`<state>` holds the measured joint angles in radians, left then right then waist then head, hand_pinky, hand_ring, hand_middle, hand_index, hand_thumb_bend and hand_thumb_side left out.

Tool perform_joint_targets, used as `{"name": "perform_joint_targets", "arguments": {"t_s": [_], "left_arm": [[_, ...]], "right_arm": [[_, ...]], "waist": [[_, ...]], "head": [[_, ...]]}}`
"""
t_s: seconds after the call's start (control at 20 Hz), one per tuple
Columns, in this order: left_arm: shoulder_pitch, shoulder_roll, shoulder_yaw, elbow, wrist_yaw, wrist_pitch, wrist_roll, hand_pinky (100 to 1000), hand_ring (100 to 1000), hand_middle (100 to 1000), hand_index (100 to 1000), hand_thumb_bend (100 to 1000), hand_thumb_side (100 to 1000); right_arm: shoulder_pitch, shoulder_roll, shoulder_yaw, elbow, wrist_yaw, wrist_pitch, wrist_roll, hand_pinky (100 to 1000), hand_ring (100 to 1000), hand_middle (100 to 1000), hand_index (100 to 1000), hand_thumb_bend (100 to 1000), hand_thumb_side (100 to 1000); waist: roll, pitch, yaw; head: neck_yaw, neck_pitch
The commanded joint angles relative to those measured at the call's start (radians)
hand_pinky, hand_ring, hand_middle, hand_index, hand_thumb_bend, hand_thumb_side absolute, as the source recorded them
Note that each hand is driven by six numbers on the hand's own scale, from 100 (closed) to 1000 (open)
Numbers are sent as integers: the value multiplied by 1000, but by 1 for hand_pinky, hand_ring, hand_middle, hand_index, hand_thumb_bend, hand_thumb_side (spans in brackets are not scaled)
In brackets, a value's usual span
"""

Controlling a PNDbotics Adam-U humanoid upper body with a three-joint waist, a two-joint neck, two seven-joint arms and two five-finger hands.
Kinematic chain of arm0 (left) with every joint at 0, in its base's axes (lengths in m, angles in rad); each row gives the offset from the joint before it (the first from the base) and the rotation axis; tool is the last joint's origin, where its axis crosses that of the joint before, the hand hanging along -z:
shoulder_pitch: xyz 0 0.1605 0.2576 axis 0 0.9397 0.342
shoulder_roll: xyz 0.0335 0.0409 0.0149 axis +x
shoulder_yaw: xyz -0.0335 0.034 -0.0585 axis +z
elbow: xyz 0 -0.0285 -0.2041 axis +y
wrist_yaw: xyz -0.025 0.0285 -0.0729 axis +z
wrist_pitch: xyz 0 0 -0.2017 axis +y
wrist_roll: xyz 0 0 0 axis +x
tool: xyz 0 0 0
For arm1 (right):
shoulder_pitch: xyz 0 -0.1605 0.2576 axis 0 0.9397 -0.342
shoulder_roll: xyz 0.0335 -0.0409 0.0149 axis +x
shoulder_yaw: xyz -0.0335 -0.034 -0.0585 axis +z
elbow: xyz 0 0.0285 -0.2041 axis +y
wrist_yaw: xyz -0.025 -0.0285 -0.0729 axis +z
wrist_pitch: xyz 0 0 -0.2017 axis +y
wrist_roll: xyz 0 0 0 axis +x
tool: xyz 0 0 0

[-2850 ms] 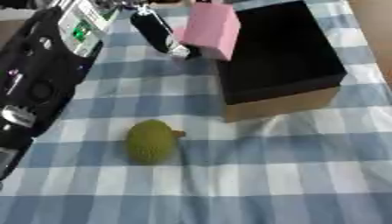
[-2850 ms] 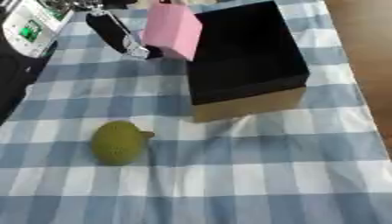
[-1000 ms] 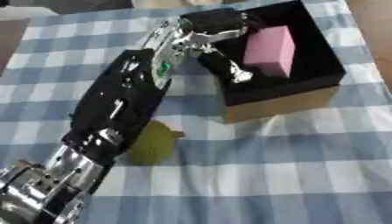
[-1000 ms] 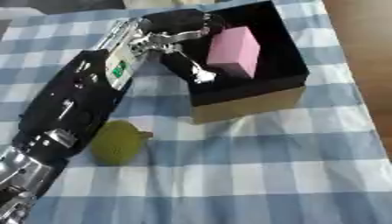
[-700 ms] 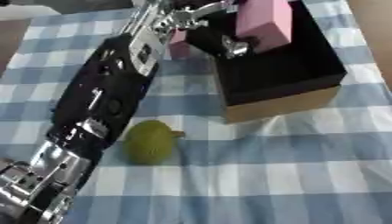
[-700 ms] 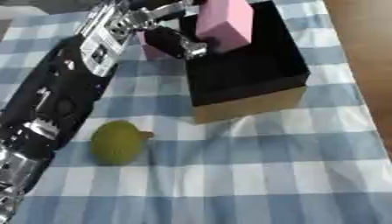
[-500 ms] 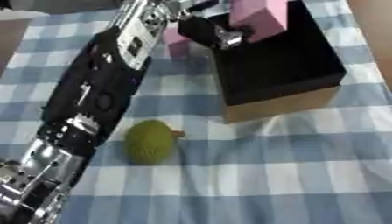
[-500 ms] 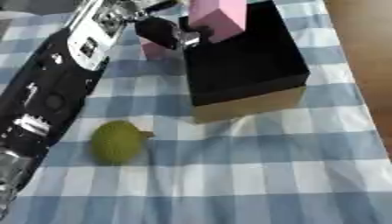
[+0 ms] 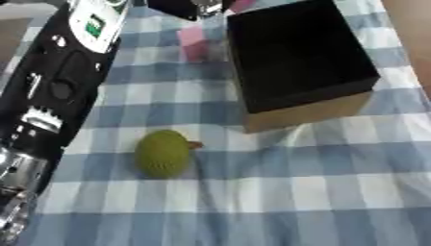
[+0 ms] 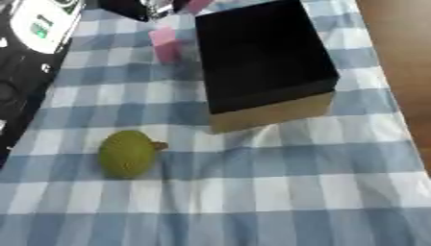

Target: Pick up objects on the table and place them in the box.

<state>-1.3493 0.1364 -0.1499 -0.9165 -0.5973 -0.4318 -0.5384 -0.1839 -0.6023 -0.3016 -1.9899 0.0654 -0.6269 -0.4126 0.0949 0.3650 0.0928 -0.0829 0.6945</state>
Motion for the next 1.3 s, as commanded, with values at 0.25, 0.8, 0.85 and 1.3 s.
{"name": "perform_joint_targets", "arguments": {"t_s": [0.25,0.8,0.85,1.3], "left_arm": [[-40,-87,-2,94,-186,-81,13,930,894,832,930,289,576],[-39,-127,13,165,-427,-182,83,1000,986,896,975,612,622],[-39,-127,15,167,-438,-183,91,1000,983,896,976,594,617],[-39,-107,32,175,-385,-166,121,986,950,852,958,313,633]], "right_arm": [[-14,-15,-2,-10,0,2,0,905,929,483,903,100,467],[-23,-10,6,-10,-13,13,24,907,940,476,904,100,470],[-23,-10,5,-10,-14,13,25,906,939,476,903,100,470],[-19,-9,5,-10,-15,17,27,906,941,471,903,100,470]], "waist": [[-10,-13,-19],[2,-8,-27],[2,-8,-26],[-1,-10,-19]], "head": [[15,-3],[13,0],[13,1],[12,8]]}}
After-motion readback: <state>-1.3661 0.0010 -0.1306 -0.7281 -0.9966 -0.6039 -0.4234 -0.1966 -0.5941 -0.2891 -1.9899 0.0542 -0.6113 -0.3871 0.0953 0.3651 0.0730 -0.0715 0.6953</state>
